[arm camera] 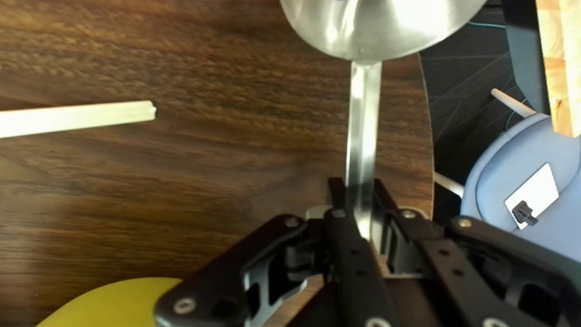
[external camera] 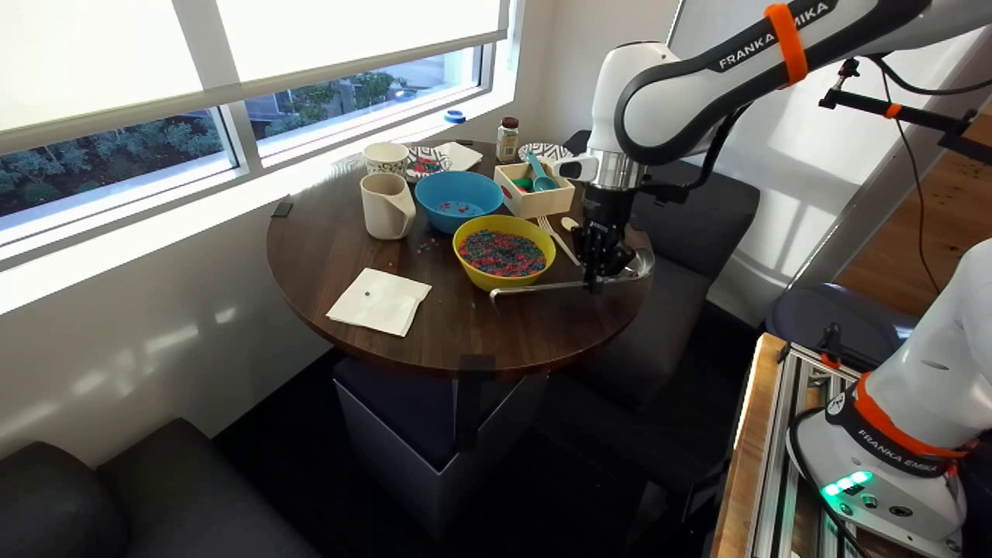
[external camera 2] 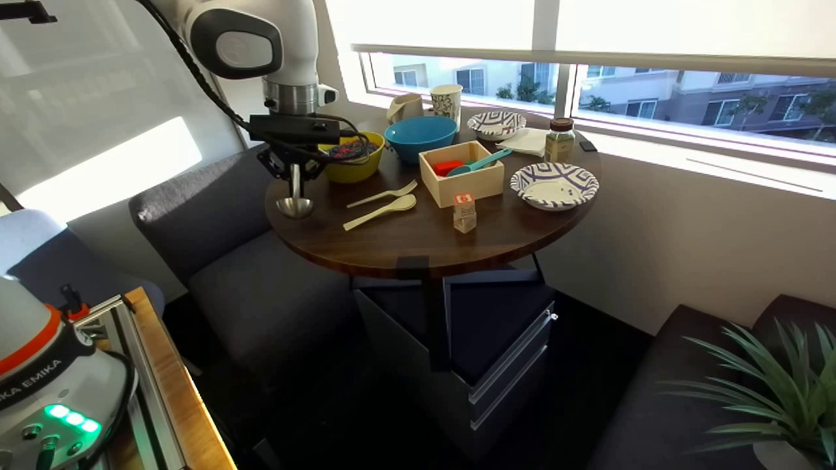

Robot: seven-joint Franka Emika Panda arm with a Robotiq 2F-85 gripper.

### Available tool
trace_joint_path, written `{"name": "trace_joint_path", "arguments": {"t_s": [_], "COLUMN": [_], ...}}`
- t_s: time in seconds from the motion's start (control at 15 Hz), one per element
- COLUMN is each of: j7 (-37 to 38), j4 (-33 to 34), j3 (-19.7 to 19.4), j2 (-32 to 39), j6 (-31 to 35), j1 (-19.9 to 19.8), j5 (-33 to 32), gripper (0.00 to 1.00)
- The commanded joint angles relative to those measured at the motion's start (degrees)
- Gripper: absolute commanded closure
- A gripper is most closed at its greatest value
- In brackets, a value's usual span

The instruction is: Remove the silver spoon from the yellow bowl and put it on the table

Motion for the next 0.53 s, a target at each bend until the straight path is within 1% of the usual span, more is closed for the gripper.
{"name": "trace_joint_path", "arguments": {"t_s": [0.0, 0.47], "j7": [3.33, 5.08], "j4": [1.39, 4.3], "j3": [-0.12, 0.39], "j2": [2.22, 5.51], "j6": [2.55, 3.23], "j1": [0.85, 1.19], "j5": [-4.19, -7.75], "gripper": [0.96, 0.96]}}
